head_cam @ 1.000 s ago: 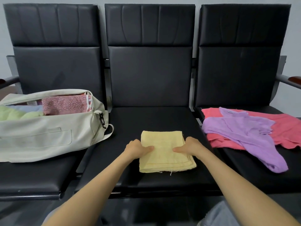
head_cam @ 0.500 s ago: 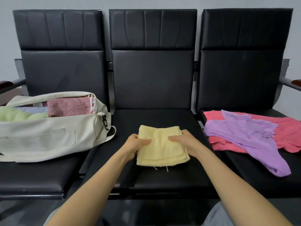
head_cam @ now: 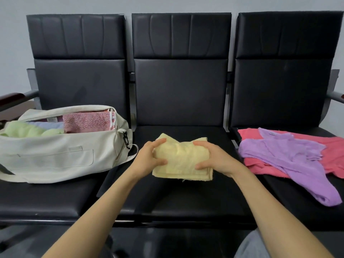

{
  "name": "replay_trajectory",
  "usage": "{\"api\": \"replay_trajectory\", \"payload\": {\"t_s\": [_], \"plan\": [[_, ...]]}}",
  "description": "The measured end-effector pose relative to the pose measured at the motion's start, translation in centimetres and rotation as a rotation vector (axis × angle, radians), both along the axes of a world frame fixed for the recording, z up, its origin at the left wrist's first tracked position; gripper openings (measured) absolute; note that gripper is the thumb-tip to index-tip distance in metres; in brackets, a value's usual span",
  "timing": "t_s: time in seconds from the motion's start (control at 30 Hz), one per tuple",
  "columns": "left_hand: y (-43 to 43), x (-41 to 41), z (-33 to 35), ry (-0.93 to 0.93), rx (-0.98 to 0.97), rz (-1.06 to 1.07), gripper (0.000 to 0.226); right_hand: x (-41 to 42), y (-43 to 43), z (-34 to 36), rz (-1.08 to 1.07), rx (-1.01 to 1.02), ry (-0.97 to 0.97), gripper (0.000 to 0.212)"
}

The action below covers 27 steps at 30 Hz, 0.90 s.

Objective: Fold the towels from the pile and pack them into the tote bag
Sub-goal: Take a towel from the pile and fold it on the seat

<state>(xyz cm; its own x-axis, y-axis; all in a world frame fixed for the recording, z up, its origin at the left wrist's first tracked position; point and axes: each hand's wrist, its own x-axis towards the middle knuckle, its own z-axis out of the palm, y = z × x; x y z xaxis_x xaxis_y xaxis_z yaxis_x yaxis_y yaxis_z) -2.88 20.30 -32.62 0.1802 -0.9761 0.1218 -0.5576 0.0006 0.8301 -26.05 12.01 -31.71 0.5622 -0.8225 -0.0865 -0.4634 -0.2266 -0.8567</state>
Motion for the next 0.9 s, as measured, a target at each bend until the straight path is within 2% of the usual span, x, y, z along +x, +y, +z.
{"api": "replay_trajectory", "payload": {"t_s": [0.1, 0.3, 0.5, 0.6, 0.7, 0.8, 0.83, 0.9], "plan": [[0.3, -0.3, -0.2, -0.188, -0.035, 0.054, 0.072, 1.0, 0.9, 0.0, -0.085, -0.176, 0.135, 0.082], [0.7, -0.5, -0.5, -0.358, -0.221, 0.201, 0.052, 2.2, 1.8, -0.2, -0.2, -0.513, 0.155, 0.051], [1.2, 0.5, 0.3, -0.557, -0.146, 0.23, 0.037, 2.5, 2.0, -0.5, -0.216, -0.708, 0.277, 0.033], [1.6, 2.0, 0.3, -0.472, -0.181, 0.105, 0.029, 2.4, 1.7, -0.6, -0.231, -0.632, 0.253, 0.029], [2.3, 3.2, 1.0, -0.104, -0.08, -0.011, 0.03, 2.9, 1.7, -0.1, -0.208, -0.409, 0.044, 0.032], [2.2, 5.1, 1.0, 0.118, -0.068, 0.014, 0.036, 3.7, 1.6, -0.7, -0.149, -0.223, -0.038, 0.029], [2.2, 5.8, 0.9, 0.153, -0.054, 0.01, 0.039, 4.1, 1.5, -1.0, -0.128, -0.195, -0.027, 0.028], [2.1, 7.3, 0.7, 0.091, -0.008, -0.004, 0.038, 5.3, 0.8, -1.3, -0.067, -0.18, 0.039, 0.03]]}}
